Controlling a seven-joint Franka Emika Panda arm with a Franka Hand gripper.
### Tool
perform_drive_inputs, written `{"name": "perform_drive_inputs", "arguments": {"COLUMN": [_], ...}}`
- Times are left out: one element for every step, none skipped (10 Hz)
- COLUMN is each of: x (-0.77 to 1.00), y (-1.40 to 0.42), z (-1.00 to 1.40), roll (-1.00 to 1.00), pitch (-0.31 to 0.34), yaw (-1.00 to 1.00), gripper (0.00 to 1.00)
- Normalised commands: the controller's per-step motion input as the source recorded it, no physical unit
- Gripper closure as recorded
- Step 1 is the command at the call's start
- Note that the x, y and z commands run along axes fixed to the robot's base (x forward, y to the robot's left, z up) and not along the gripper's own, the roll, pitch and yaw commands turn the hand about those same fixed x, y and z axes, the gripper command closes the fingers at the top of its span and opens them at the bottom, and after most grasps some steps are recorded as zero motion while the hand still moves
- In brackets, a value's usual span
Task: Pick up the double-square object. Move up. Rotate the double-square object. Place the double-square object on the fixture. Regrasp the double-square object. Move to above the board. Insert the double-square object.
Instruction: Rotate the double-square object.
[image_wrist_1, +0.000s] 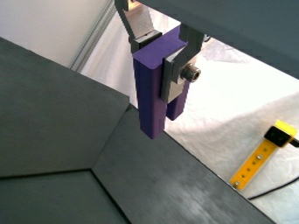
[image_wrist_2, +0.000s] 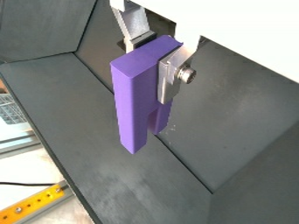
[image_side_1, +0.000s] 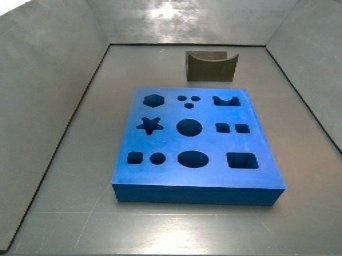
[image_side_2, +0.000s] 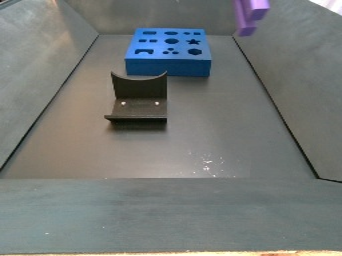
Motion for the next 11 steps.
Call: {"name": "perform_drive_inputs", "arguments": {"x": [0.0, 0.02, -0.04, -0.06, -0.06, -0.04, -0.03, -0.03, -0.03, -0.04, -0.04], "y": [0.0, 0.01, 0.05, 0.04, 0.03, 0.03, 0.03, 0.03, 0.03, 0.03, 0.03], "z": [0.0, 0.0, 0.03, 0.04, 0.04, 0.03, 0.02, 0.02, 0.03, 0.03, 0.03], "roll": [-1.0, -1.0, -1.0, -1.0, -1.0, -1.0, -1.0, -1.0, -1.0, -1.0, -1.0], "pitch": [-0.098, -0.089, -0.063, -0.043, -0.018, 0.009, 0.047, 0.073, 0.099, 0.121, 0.148], "yaw": [-0.55, -0.55, -0.55, -0.55, -0.55, -0.55, -0.55, -0.54, -0.54, -0.53, -0.51], "gripper": [1.0, 1.0, 1.0, 1.0, 1.0, 1.0, 1.0, 1.0, 1.0, 1.0, 1.0]}}
